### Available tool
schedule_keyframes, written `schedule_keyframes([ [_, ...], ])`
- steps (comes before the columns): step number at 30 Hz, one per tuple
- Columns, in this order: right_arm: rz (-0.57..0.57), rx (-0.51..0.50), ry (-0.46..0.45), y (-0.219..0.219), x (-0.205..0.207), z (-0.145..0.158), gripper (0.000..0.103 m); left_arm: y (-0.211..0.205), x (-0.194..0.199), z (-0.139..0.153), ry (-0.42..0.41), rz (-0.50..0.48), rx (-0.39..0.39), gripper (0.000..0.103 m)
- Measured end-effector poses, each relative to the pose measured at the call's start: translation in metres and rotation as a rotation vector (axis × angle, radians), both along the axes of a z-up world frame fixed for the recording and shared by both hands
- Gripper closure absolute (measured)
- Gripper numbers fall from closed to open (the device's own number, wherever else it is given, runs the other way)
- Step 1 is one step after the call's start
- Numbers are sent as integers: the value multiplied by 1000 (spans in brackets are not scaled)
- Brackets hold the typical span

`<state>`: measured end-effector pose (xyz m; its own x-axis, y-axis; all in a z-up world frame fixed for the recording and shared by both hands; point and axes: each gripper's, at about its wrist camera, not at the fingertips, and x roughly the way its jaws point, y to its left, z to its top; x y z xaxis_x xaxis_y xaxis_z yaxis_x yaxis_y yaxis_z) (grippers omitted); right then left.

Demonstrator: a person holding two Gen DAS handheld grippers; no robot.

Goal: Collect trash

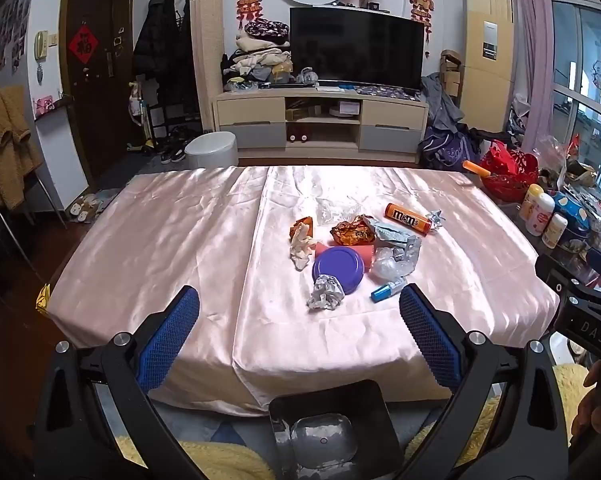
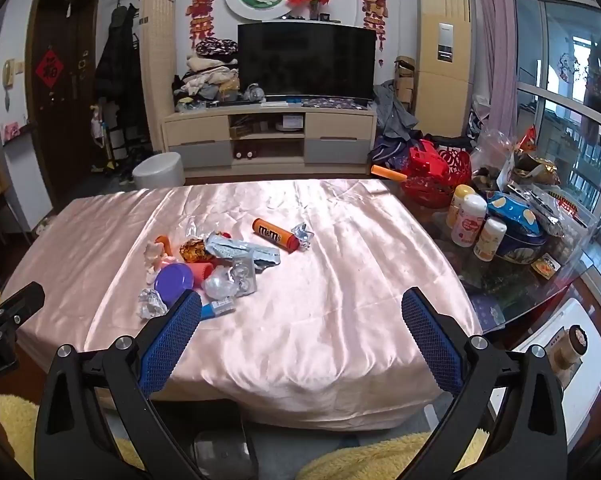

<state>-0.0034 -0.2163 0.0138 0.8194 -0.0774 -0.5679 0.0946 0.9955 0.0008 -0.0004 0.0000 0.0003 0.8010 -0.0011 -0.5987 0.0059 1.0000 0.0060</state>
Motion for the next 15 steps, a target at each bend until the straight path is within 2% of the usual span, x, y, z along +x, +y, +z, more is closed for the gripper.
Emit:
schedule_keyframes([
  [15, 17, 2, -20, 3, -6, 10, 3, -1, -3, 6, -15, 10, 4, 8],
])
